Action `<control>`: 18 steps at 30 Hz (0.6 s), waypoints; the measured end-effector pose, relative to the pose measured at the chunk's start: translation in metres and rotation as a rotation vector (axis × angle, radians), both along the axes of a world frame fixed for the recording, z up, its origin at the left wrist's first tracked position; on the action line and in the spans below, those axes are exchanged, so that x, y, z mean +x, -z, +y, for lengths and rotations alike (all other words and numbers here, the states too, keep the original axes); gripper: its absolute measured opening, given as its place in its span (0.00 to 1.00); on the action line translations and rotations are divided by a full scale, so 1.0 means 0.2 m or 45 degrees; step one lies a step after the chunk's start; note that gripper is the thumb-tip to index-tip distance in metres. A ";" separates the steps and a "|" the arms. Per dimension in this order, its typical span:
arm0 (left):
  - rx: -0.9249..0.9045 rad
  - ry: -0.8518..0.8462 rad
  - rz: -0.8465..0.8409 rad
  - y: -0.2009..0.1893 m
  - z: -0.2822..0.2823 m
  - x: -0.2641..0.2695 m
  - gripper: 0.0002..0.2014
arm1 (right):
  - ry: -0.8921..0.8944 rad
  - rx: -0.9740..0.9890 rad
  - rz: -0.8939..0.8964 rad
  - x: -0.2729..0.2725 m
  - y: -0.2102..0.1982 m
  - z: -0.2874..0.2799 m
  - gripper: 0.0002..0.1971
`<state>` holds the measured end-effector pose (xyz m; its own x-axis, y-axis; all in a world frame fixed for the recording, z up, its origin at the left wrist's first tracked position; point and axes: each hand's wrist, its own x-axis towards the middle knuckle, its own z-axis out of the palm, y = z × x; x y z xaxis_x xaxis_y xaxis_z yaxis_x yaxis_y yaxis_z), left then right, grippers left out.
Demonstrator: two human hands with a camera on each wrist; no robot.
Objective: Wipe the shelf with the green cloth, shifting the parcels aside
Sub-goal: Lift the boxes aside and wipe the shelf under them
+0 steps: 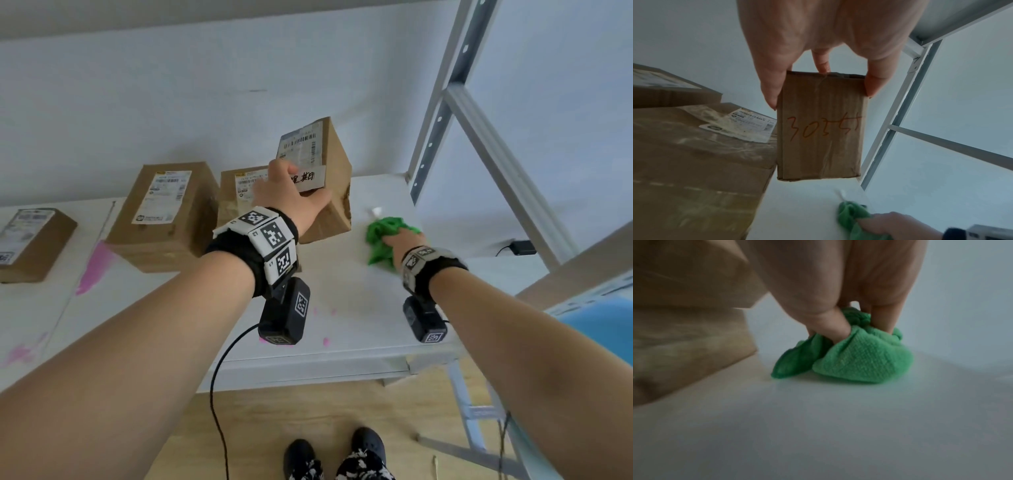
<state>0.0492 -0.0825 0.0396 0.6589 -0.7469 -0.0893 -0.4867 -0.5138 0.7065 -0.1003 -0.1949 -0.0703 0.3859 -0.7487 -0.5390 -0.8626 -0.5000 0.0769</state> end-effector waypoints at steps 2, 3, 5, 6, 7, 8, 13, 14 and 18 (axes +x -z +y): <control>0.007 -0.006 0.016 0.01 0.00 0.01 0.31 | 0.065 -0.001 0.038 0.00 -0.01 0.00 0.29; 0.017 -0.001 0.008 0.01 0.00 0.01 0.31 | 0.062 -0.011 0.037 0.02 0.00 0.05 0.29; 0.032 0.012 -0.026 0.02 -0.01 0.00 0.31 | -0.054 -0.014 -0.020 0.08 0.01 0.17 0.26; 0.039 0.020 -0.034 0.03 -0.02 0.00 0.30 | -0.135 0.006 -0.078 0.11 0.02 0.25 0.24; 0.048 0.025 -0.029 0.04 -0.03 -0.01 0.30 | -0.220 0.033 -0.136 0.12 0.02 0.32 0.24; 0.063 0.029 -0.018 0.05 -0.04 -0.01 0.30 | -0.307 0.069 -0.155 0.11 0.00 0.39 0.24; 0.110 0.071 -0.072 0.08 -0.08 -0.08 0.30 | -0.261 0.229 -0.214 -0.07 0.02 0.42 0.27; 0.122 0.077 -0.080 0.09 -0.09 -0.10 0.30 | -0.194 0.195 -0.195 -0.12 0.01 0.39 0.27; 0.190 0.081 -0.065 0.15 -0.10 -0.14 0.30 | 0.141 0.037 -0.090 -0.23 -0.04 0.23 0.25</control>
